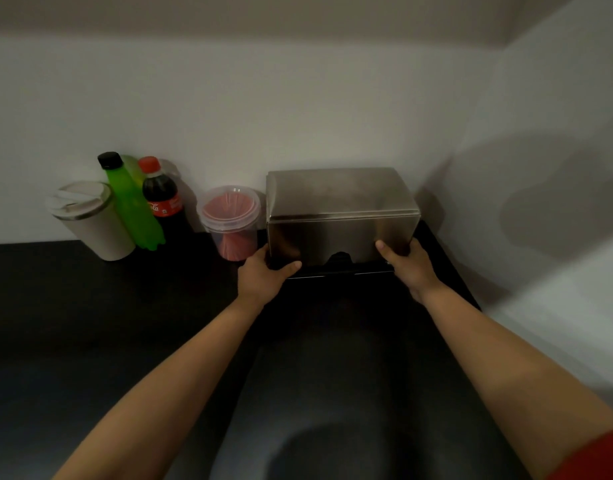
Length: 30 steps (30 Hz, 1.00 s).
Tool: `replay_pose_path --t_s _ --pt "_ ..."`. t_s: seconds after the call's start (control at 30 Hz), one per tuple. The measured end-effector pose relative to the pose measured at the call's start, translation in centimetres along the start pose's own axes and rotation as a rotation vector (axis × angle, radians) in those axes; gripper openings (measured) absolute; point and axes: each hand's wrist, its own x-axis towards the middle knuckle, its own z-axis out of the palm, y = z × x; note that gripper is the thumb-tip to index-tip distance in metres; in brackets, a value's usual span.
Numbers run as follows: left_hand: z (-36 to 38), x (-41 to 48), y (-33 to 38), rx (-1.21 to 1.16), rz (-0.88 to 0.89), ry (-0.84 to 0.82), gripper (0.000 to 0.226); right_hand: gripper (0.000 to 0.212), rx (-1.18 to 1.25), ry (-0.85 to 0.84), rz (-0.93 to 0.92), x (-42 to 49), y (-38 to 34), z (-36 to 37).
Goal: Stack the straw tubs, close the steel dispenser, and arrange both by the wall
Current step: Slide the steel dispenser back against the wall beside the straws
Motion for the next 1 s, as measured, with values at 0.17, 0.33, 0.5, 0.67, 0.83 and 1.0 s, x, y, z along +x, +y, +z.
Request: replay_pose_path --t_s 0.17,0.33,0.5,0.67,0.83,1.0 --pt "-0.1 -0.3 0.1 -0.008 0.032 0.023 0.053 0.068 0.017 0.023 -0.006 -0.1 0.0 0.6" --pt "-0.2 -0.5 -0.2 -0.015 0.045 0.032 0.051 0.072 0.006 0.034 -0.009 -0.2 0.2 1.1" --pt "0.0 -0.6 -0.3 0.081 0.082 0.054 0.049 0.071 -0.019 0.037 -0.019 -0.3 0.4 1.1" --pt "-0.2 -0.8 -0.3 0.125 0.128 0.064 0.044 0.070 -0.023 0.056 -0.012 -0.3 0.3 1.1" --pt "-0.1 -0.7 -0.1 0.116 0.119 0.082 0.041 0.072 -0.018 0.084 0.002 -0.3 0.1 1.5" --pt "0.0 -0.5 -0.2 0.121 0.115 0.089 0.038 0.071 -0.044 0.103 0.002 -0.2 0.1 1.7"
